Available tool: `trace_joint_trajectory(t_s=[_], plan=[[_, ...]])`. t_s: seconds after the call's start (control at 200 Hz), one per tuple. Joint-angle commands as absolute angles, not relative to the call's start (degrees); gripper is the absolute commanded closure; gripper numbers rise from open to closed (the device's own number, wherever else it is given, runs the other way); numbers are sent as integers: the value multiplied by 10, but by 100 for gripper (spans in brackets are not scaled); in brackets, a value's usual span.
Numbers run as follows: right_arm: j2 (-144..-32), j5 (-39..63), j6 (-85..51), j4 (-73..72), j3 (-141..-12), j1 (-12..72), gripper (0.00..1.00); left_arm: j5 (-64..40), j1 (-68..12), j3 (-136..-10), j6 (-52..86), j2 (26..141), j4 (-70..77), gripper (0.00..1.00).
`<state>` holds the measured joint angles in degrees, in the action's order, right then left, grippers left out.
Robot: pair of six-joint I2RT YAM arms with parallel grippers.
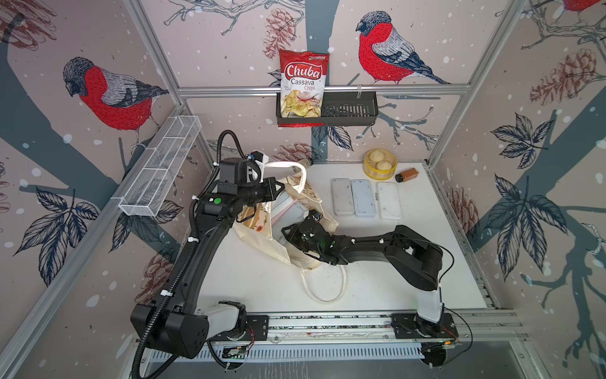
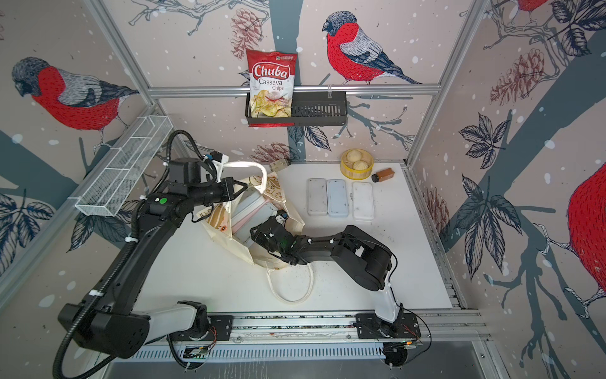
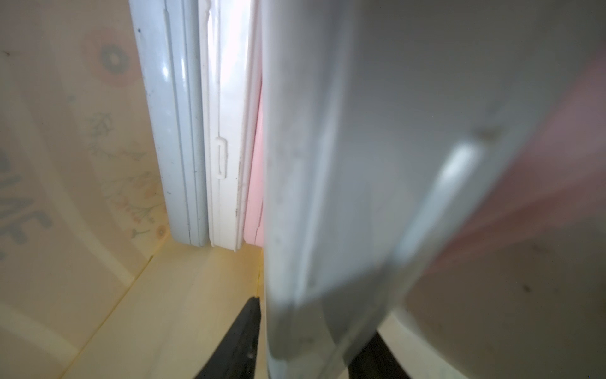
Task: Take out the pencil case from the canvas bag
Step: Pick up the pencil case from the canvas bag.
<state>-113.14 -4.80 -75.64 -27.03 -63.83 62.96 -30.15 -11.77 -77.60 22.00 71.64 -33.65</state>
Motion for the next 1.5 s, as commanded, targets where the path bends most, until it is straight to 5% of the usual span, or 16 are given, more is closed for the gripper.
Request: trace_joint_trajectory(t_s=[0.0, 0.52, 1.496], plan=[[-1118, -55, -763, -297, -631, 631, 61, -316, -118, -779, 223, 711, -313, 100], [-1031, -30, -639, -265, -599, 638, 72, -283, -119, -825, 229, 722, -310, 100], [-792, -33, -381, -11, -582, 662, 74, -272, -78, -812, 220, 717, -294, 100]])
